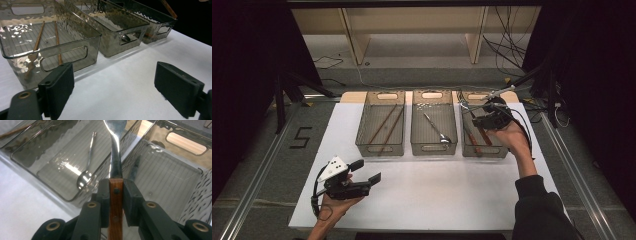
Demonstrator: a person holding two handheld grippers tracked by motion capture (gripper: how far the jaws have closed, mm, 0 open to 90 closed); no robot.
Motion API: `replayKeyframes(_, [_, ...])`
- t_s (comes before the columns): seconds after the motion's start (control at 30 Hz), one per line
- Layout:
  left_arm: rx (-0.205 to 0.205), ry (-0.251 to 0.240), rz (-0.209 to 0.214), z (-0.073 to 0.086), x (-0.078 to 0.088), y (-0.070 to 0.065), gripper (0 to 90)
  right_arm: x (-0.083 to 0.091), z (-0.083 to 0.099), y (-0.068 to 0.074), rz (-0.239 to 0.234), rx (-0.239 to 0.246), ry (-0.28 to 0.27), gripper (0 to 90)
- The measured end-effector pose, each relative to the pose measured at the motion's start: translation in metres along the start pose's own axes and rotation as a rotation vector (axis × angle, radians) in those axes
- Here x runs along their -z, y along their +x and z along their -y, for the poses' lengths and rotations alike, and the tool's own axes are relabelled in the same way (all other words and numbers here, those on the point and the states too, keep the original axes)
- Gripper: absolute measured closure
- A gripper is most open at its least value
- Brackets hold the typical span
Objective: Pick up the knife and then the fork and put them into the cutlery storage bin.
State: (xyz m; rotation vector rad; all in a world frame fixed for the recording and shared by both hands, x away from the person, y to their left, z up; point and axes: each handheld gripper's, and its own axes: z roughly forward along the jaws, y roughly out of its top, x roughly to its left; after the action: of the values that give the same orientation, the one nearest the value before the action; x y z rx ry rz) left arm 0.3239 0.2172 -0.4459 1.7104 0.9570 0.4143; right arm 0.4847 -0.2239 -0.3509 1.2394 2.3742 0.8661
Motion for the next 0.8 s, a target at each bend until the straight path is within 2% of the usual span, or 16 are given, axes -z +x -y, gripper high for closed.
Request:
replayKeyframes(0.53, [0.002, -0.002, -0.001, 0.000, 0.000, 0.000, 15.7, -0.016, -0.001, -0.027, 0.052, -0.110, 0.017, 77.7])
replayKeyframes(0.8, [0.003, -0.003, -0.001, 0.000, 0.000, 0.000, 15.7, -0.024, 0.003, -0.035, 0.070, -0.152, 0.034, 77.7])
